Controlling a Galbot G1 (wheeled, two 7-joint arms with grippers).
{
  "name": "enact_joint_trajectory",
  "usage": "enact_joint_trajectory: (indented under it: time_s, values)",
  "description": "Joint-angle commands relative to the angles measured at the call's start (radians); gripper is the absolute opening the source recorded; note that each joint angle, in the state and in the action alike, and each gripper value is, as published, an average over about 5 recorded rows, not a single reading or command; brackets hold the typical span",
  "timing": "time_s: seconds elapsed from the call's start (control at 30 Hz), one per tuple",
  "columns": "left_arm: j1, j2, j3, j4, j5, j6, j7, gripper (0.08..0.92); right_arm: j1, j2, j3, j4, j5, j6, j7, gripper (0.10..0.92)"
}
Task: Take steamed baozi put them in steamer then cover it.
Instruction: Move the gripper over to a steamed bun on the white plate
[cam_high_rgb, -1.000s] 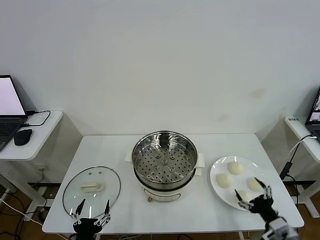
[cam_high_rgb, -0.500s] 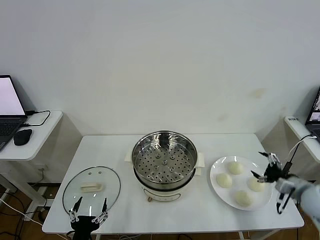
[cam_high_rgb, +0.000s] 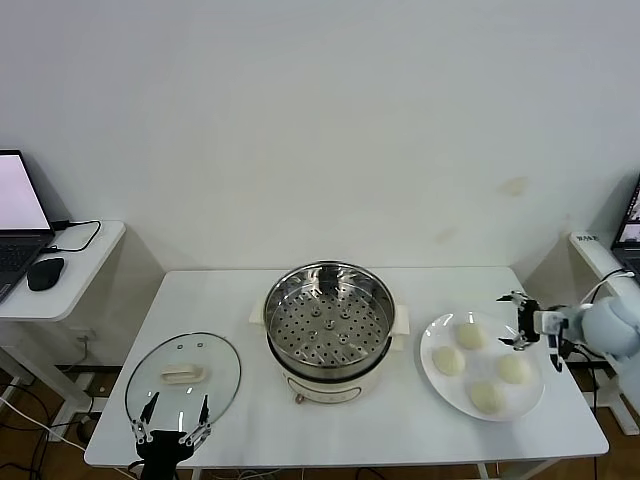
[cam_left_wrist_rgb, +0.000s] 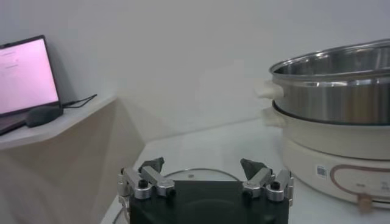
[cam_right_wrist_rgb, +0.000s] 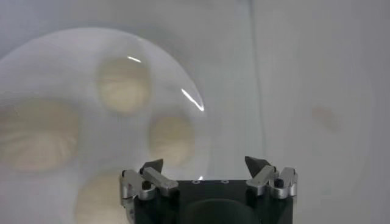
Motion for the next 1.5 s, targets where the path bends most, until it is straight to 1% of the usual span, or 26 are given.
enact_joint_trajectory:
  time_s: [0.03, 0.3, 0.8, 1.5]
  values:
    - [-0.001, 0.0, -0.001, 0.004, 0.002, 0.002, 0.0, 0.823, 0.261, 0.048, -0.261, -0.16, -0.007, 0.038, -0.096, 0.823]
    - [-0.01, 0.003, -0.01, 0.008, 0.002, -0.001, -0.001, 0.823, 0.287, 0.144, -0.313, -0.248, -0.052, 0.046, -0.112, 0.823]
    - [-0.014, 0.006, -0.02, 0.015, 0.0, -0.003, 0.002, 0.823, 0.254, 0.221, -0.299, -0.324, -0.107, 0.017, -0.109, 0.817]
    - [-0.015, 0.004, -0.021, 0.009, 0.001, -0.003, 0.0, 0.823, 0.262, 0.216, -0.317, -0.338, -0.118, 0.002, -0.132, 0.642]
